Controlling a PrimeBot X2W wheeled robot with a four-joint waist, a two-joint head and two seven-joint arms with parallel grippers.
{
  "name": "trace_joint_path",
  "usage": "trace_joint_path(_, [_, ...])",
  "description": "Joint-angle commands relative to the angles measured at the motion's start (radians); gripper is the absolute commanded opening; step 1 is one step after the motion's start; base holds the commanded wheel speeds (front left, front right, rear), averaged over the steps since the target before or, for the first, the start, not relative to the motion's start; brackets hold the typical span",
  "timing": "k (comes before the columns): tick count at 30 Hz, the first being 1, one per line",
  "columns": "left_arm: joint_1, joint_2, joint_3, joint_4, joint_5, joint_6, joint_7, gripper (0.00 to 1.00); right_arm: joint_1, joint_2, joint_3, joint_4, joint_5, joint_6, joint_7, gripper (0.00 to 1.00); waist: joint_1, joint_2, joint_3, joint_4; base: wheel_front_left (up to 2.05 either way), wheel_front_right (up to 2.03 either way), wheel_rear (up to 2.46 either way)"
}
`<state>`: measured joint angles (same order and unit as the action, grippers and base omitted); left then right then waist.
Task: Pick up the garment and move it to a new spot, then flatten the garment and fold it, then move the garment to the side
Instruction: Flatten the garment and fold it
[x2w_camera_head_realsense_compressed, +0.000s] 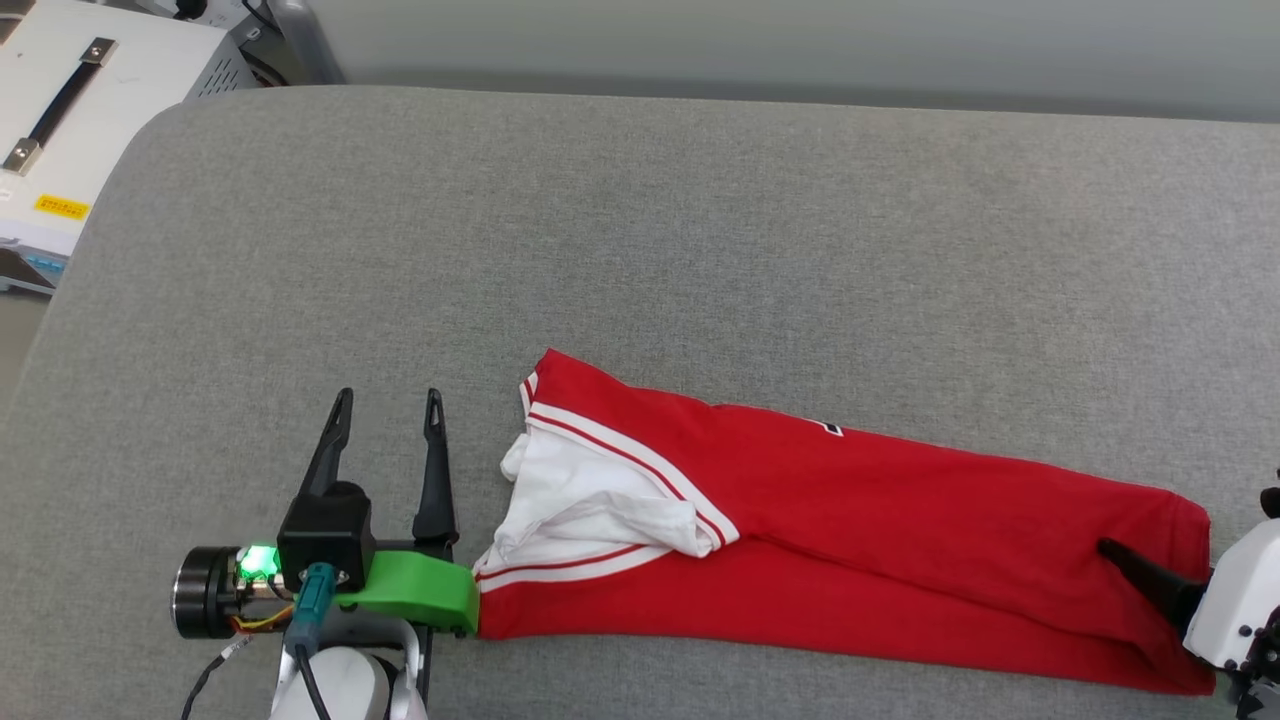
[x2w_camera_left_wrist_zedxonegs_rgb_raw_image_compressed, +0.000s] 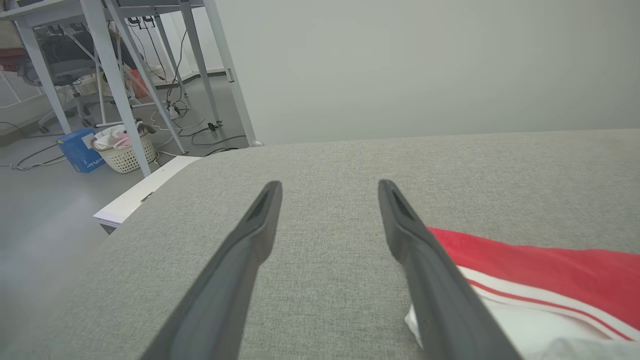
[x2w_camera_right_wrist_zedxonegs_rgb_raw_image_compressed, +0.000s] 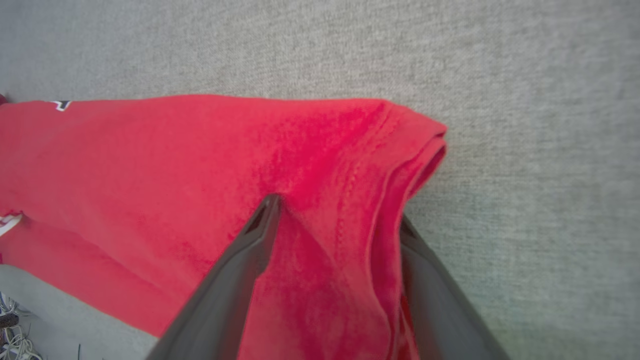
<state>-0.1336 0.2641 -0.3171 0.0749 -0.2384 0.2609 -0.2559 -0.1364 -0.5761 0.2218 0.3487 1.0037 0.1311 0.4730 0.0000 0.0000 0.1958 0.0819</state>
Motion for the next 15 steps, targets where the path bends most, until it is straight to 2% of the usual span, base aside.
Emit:
trace_joint_path(1, [0.022,-0.014,0.018,0.001,0.022,-0.011,-0.006,1.00,0.000,0.026,0.033,0.022,0.003,0.000,-0.002,0.18,0.0000,0.0000,-0.007,0.001,0.00,0.00,0.00])
trace_joint_path(2, [0.029,-0.025,0.031,0.001,0.033,-0.019,-0.006,1.00,0.000,0.021,0.039,0.028,0.005,0.000,-0.009,0.00,0.0000,0.0000,-0.011,0.000,0.00,0.00,0.00])
trace_joint_path(10, [0.076,-0.078,0.094,-0.003,0.109,-0.075,-0.006,1.00,0.004,-0.051,0.027,0.069,0.012,0.000,-0.062,0.00,0.0000,0.0000,-0.044,-0.008,0.00,0.00,0.00])
trace_joint_path(11, [0.080,-0.083,0.100,-0.004,0.118,-0.081,-0.006,1.00,0.004,-0.067,0.020,0.075,0.010,0.000,-0.069,0.00,0.0000,0.0000,-0.046,-0.010,0.00,0.00,0.00])
trace_joint_path(12, [0.087,-0.094,0.111,-0.006,0.136,-0.099,-0.006,1.00,0.007,-0.112,0.007,0.094,0.003,0.000,-0.079,0.00,0.0000,0.0000,-0.054,-0.011,0.00,0.00,0.00])
trace_joint_path(15, [0.093,-0.104,0.121,-0.002,0.152,-0.115,-0.006,1.00,0.012,-0.161,0.002,0.116,-0.016,0.000,-0.085,0.00,0.0000,0.0000,-0.062,-0.011,0.00,0.00,0.00])
